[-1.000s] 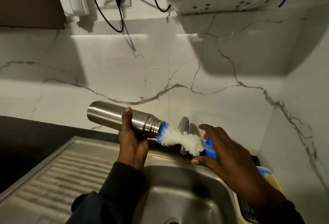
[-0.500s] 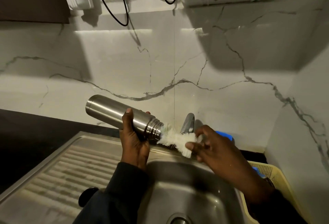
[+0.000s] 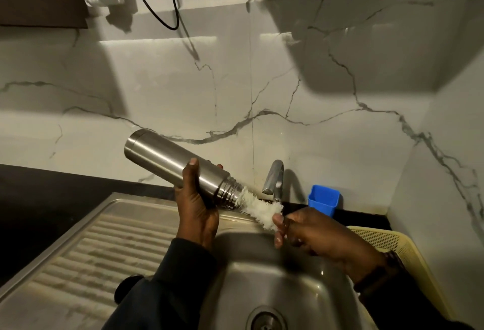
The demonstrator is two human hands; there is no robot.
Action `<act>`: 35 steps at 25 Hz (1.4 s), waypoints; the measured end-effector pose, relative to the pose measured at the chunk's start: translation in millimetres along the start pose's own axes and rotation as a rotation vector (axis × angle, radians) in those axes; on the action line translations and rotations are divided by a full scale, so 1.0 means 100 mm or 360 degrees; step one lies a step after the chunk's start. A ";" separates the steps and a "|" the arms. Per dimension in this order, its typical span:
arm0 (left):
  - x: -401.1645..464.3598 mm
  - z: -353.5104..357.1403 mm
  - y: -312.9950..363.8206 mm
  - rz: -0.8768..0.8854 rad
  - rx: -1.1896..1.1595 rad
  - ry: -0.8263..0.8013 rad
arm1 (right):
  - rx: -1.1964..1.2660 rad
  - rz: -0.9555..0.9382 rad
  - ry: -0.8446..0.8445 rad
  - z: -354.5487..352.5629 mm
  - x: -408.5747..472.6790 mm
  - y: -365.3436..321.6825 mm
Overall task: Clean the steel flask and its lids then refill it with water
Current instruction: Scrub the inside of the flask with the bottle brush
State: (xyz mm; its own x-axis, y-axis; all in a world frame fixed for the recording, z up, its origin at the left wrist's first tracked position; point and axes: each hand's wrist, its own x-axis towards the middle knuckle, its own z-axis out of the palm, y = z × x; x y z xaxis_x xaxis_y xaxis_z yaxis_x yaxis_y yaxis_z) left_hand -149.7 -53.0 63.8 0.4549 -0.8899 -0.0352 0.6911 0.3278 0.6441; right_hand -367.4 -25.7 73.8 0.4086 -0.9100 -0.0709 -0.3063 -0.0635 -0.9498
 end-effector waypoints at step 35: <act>-0.23 0.30 -0.18 -0.0214 0.0100 -0.0210 | -0.1152 -0.0664 0.1078 0.22 -0.36 0.08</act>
State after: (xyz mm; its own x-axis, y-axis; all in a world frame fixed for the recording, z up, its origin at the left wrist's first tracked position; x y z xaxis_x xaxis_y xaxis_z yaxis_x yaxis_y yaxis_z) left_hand -189.1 -47.9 76.1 0.2804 -0.9595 -0.0266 0.7025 0.1863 0.6869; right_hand -365.5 15.9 61.6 0.1054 -0.7838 0.6120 -0.7799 -0.4470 -0.4381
